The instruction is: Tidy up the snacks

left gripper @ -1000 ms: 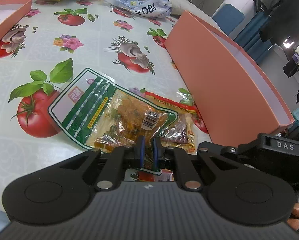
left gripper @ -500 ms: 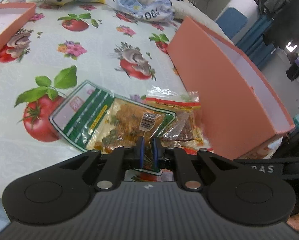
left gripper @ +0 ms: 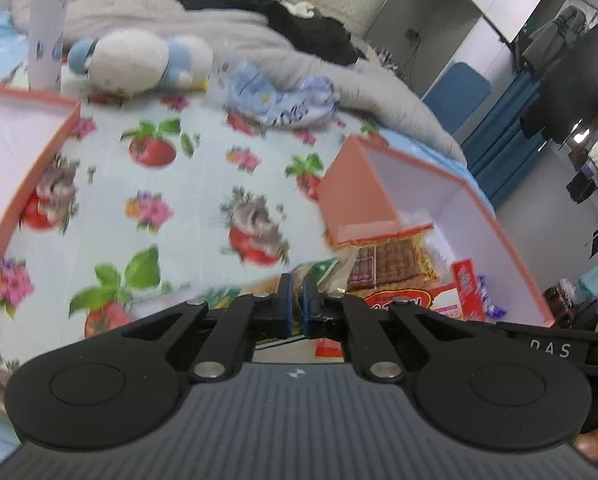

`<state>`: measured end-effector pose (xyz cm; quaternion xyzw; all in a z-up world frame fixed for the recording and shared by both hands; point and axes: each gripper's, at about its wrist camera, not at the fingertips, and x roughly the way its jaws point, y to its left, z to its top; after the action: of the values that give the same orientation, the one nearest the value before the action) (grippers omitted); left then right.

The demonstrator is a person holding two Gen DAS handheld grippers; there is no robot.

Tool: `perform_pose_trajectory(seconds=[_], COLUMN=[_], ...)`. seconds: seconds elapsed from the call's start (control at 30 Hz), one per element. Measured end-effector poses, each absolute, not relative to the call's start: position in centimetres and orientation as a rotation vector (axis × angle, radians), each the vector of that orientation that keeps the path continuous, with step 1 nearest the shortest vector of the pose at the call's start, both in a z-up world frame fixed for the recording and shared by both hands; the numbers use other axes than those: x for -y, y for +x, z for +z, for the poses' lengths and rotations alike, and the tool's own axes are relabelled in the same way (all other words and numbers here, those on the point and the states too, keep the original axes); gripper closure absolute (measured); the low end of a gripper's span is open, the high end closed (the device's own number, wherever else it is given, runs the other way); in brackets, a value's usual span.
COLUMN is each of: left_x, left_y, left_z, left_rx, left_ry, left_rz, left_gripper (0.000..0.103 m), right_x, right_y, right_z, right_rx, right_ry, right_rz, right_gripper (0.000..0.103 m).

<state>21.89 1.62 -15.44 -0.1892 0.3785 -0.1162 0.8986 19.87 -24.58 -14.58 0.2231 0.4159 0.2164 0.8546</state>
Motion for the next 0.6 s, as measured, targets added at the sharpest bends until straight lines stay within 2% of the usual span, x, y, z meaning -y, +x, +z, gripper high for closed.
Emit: perform_pose_trajectory(seconds=[0.33,0.6], left_x=[0.6,5.9], left_y=[23.2,25.3], left_z=[-8.1,-2.9], left_rx=[-0.682,-0.608], left_ry=[-0.345,-0.275], left_rz=[-0.295,-0.395], left_gripper=[0.103,0.103], right_x=[26.7,31.2], right_y=[20.7,21.4], right_z=[-9.0,-5.9], right_rx=[-0.760,-0.687], right_ry=[0.418,0.347], right_rz=[0.463,0.392], right_gripper=[0.100,0.100])
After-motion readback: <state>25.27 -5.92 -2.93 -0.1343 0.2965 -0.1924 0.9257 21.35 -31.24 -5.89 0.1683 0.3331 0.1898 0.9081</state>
